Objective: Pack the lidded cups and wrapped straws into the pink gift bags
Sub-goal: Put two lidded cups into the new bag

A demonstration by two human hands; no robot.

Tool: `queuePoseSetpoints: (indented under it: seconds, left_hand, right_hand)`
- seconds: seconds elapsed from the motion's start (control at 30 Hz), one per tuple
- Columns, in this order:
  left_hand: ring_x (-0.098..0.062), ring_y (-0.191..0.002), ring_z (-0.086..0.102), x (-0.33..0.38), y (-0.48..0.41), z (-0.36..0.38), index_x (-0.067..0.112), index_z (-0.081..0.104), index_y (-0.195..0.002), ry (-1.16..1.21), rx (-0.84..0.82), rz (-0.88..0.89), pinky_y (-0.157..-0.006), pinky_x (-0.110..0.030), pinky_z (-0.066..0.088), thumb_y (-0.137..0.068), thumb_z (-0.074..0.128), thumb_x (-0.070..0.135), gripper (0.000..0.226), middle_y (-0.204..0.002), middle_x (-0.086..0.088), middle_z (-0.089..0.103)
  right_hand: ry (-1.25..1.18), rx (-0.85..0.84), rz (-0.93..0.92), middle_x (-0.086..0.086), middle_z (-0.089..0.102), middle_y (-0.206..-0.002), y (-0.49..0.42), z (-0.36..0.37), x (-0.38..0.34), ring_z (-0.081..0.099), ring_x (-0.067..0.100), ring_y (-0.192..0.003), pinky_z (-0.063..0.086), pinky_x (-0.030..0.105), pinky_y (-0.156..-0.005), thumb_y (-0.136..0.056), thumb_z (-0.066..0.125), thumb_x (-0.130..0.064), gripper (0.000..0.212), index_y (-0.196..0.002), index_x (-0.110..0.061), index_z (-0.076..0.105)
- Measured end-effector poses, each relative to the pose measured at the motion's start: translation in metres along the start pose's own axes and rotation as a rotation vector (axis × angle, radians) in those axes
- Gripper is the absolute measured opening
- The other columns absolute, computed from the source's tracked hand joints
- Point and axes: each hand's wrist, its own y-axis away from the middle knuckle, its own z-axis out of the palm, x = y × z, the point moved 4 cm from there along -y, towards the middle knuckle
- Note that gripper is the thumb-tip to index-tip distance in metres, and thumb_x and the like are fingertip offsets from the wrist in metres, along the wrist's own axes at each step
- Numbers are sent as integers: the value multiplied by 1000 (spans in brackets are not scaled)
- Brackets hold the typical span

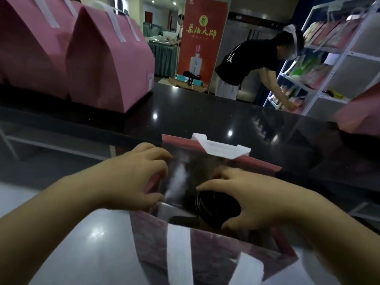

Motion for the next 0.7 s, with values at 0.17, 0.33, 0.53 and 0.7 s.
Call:
queuePoseSetpoints:
  seconds: [0.17, 0.33, 0.53, 0.7]
  left_hand:
    - [6, -132, -11, 7, 10, 5, 49, 30, -115, 74, -124, 11, -95, -16, 25, -58, 55, 76, 67, -142, 34, -18]
    - [7, -131, -16, 8, 11, 5, 50, -2, -134, 90, -130, 10, -102, -20, 22, -57, 58, 76, 100, -135, 39, -29]
    - [13, -125, -24, 9, 11, 9, 51, -18, -134, 137, -146, 12, -102, -19, 18, -62, 55, 74, 105, -133, 38, -37]
    - [15, -124, -19, 7, 10, 11, 47, -13, -138, 167, -107, 29, -86, -7, 21, -73, 53, 58, 93, -142, 32, -29]
  right_hand:
    - [28, -6, -22, -10, 32, -129, -20, 10, -13, 42, 13, -109, 49, 29, -87, -74, 67, -48, 77, -136, -45, 21]
    - [58, -49, -79, -6, 37, -127, -42, 24, -24, 48, 17, -105, 48, 29, -79, -72, 71, -49, 71, -129, -40, 29]
    - [68, -182, -129, -3, 34, -133, -51, 46, -29, 47, 21, -111, 48, 35, -86, -71, 75, -45, 79, -134, -37, 27]
    - [101, -191, -147, 4, 33, -135, -61, 54, -33, 48, 26, -109, 50, 41, -87, -73, 74, -41, 79, -137, -30, 28]
